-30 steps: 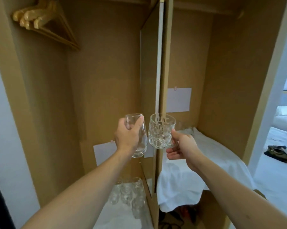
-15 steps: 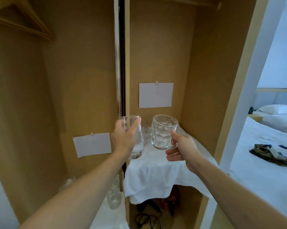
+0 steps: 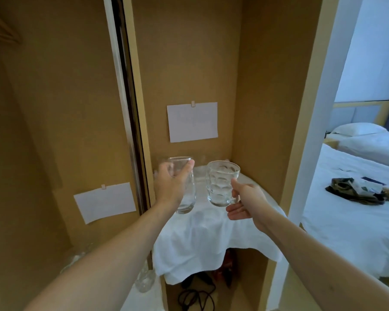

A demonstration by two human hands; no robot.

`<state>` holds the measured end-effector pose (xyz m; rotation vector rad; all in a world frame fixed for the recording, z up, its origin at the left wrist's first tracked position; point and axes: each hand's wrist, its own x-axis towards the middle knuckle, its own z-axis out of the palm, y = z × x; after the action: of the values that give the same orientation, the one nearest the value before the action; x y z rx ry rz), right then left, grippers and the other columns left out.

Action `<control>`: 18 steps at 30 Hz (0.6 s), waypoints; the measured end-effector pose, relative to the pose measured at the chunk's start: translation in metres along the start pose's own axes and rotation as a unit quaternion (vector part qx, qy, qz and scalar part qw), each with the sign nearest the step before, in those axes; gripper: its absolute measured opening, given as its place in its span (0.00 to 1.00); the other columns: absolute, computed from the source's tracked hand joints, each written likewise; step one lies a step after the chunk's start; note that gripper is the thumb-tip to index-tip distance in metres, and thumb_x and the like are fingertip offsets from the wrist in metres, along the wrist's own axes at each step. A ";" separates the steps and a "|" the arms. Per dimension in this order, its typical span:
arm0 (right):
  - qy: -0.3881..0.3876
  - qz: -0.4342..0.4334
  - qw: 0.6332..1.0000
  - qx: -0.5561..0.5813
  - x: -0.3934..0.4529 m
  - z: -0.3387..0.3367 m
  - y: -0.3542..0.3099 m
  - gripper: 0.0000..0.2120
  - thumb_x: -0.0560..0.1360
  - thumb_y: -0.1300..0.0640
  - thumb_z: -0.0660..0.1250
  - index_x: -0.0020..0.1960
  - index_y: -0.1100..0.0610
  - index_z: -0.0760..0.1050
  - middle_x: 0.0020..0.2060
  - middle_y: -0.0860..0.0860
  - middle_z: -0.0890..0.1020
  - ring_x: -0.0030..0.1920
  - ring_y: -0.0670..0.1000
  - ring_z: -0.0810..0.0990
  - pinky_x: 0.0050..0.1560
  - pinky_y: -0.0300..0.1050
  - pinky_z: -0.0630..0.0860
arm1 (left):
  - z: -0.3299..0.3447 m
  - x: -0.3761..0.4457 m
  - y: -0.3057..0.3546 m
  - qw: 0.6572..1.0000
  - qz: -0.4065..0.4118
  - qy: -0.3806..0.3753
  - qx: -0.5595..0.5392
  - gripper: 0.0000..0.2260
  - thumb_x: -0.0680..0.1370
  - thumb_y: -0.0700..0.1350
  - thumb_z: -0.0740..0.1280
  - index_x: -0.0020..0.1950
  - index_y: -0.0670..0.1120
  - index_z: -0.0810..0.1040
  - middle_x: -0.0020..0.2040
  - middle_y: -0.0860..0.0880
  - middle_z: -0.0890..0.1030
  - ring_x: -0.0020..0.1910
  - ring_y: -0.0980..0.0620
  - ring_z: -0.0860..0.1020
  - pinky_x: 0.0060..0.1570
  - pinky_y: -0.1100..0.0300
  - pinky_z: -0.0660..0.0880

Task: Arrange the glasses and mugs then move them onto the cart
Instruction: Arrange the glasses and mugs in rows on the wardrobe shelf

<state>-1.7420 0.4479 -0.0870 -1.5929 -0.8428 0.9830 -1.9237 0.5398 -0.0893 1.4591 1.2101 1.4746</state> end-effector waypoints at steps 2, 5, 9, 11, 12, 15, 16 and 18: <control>0.012 -0.004 1.000 -0.010 0.017 -0.002 -0.006 0.23 0.80 0.40 0.64 0.46 0.62 0.75 0.42 0.68 0.84 0.33 0.61 0.84 0.36 0.52 0.85 | 0.013 0.019 -0.001 1.000 -0.005 -0.008 -0.013 0.22 0.70 0.67 0.73 0.53 0.53 0.77 0.49 0.55 0.82 0.52 0.53 0.81 0.54 0.52 0.78; 0.028 -0.014 0.999 -0.026 0.045 -0.005 -0.016 0.23 0.80 0.39 0.63 0.45 0.61 0.75 0.38 0.65 0.85 0.34 0.61 0.85 0.38 0.52 0.84 | 0.033 0.049 -0.005 0.999 -0.015 -0.023 -0.016 0.30 0.66 0.72 0.72 0.56 0.52 0.77 0.48 0.55 0.83 0.52 0.52 0.81 0.56 0.47 0.79; 0.047 -0.022 0.998 -0.021 0.086 -0.001 -0.027 0.23 0.81 0.40 0.63 0.43 0.61 0.75 0.37 0.64 0.85 0.33 0.61 0.84 0.40 0.56 0.85 | 0.053 0.085 -0.014 1.000 -0.017 -0.026 -0.001 0.28 0.71 0.67 0.73 0.59 0.49 0.77 0.52 0.54 0.82 0.53 0.52 0.80 0.44 0.63 0.72; 0.053 -0.019 0.998 -0.025 0.104 0.007 -0.028 0.23 0.81 0.39 0.63 0.43 0.61 0.75 0.38 0.65 0.85 0.34 0.61 0.84 0.41 0.56 0.85 | 0.062 0.100 -0.022 0.999 -0.023 -0.040 0.008 0.25 0.72 0.65 0.74 0.59 0.49 0.74 0.52 0.55 0.79 0.54 0.52 0.78 0.44 0.63 0.69; 0.055 -0.016 0.998 -0.028 0.112 0.011 -0.027 0.23 0.81 0.39 0.63 0.43 0.61 0.75 0.39 0.65 0.85 0.35 0.61 0.85 0.41 0.56 0.85 | 0.066 0.108 -0.029 0.999 -0.026 -0.046 0.004 0.24 0.72 0.63 0.75 0.57 0.51 0.72 0.51 0.56 0.77 0.55 0.51 0.77 0.47 0.60 0.70; 0.062 -0.004 0.998 -0.033 0.135 0.020 -0.018 0.23 0.81 0.40 0.63 0.44 0.61 0.75 0.40 0.67 0.85 0.36 0.62 0.85 0.42 0.58 0.85 | 0.077 0.124 -0.058 0.998 -0.037 -0.045 0.006 0.23 0.69 0.63 0.78 0.50 0.54 0.70 0.52 0.55 0.78 0.55 0.51 0.78 0.52 0.55 0.74; 0.066 0.000 0.997 -0.034 0.140 0.022 -0.014 0.22 0.81 0.41 0.64 0.44 0.61 0.75 0.40 0.67 0.85 0.36 0.62 0.85 0.42 0.59 0.85 | 0.080 0.127 -0.069 0.998 -0.043 -0.042 0.008 0.23 0.68 0.62 0.79 0.50 0.53 0.70 0.54 0.53 0.79 0.55 0.51 0.79 0.53 0.54 0.75; 0.072 0.011 0.997 -0.034 0.150 0.027 -0.004 0.22 0.81 0.42 0.64 0.44 0.61 0.75 0.40 0.67 0.85 0.36 0.62 0.85 0.42 0.59 0.85 | 0.084 0.130 -0.087 0.997 -0.060 -0.041 0.014 0.25 0.68 0.60 0.79 0.53 0.50 0.71 0.58 0.48 0.80 0.57 0.48 0.79 0.56 0.52 0.76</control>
<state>-1.7046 0.5930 -0.1132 -1.7122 -0.7682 0.8505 -1.8635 0.6996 -0.1381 1.4261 1.2506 1.3107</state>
